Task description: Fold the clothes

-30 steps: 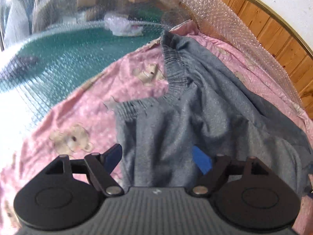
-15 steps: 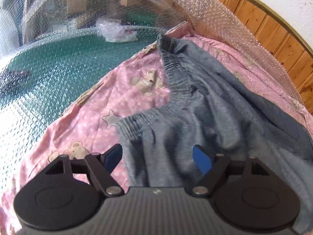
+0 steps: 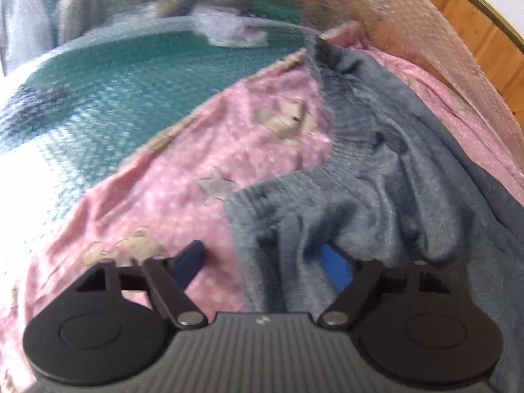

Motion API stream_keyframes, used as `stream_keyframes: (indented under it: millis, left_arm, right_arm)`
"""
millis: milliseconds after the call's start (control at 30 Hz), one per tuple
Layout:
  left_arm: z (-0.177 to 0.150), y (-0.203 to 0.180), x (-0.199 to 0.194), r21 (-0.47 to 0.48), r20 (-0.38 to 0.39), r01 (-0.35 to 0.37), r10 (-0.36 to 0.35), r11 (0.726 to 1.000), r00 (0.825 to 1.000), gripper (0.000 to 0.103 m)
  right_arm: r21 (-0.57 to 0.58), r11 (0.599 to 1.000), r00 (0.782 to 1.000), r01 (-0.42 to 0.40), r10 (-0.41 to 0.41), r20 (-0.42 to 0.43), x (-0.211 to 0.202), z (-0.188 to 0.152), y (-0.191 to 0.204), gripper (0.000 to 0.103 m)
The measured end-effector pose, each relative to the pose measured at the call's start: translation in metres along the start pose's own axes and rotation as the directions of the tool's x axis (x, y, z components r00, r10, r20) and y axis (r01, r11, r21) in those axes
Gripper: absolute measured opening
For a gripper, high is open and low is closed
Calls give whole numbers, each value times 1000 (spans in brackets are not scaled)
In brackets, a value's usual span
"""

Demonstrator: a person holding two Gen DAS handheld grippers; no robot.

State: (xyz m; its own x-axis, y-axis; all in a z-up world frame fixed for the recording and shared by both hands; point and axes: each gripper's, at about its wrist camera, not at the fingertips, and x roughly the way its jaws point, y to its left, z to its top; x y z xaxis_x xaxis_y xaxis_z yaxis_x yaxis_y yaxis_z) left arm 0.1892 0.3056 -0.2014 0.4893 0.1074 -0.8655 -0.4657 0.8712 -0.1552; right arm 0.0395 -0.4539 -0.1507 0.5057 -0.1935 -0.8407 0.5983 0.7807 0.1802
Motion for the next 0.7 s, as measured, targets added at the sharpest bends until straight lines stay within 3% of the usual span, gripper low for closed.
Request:
stream_keyframes:
  millis: [33,67,133,167,267,333,400,467,533,600,633,700]
  left_arm:
    - [1,-4,-3,13,13,22,-22,1000,1000,22]
    - [3,-7,-7,25,27,44,-45,999,999,9]
    - [13,-2,-34,-27,107,146,-142,989,984,9]
    - [21,5,-53,-51,153,165,-155,985,976,8]
    - [44,49,-96,-183,236,160,-115,970,965,8]
    - [52,75,-105,-222,256,73,-14,972,967,9]
    - [55,81,-90,-185,169,35,-4,982,986,9]
    - [53,78,-71,-114,53,12,-6,993,999,9]
    - [44,63,-63,-33,15,-9,10,999,1000,10]
    - [35,57,-63,-23,19,-11,11,1000,1000,10]
    - [32,56,-63,-36,26,-3,3,999,1000,10]
    - [29,58,-61,-75,29,9,-6,997,1000,11]
  right_arm:
    - [26,1000,1000,2,-2,2,4,0,-4,74]
    - [50,999,1000,12,-12,13,5,3,-11,75]
    - [92,995,998,38,-42,36,7,12,-26,75]
    - [103,993,997,54,-60,49,8,17,-33,76]
    - [113,990,993,79,-88,84,14,35,-49,76]
    - [88,994,994,61,-69,85,24,46,-48,78]
    - [54,998,996,33,-37,75,37,54,-42,84]
    - [-5,1000,999,-31,31,36,50,54,-29,84]
    - [-26,994,994,-109,109,-8,53,48,-16,84]
    - [-9,978,978,-206,206,-13,46,38,-6,84]
    - [-15,975,976,-220,220,-6,44,32,-2,86]
    - [-92,982,987,-163,161,-30,50,22,8,87]
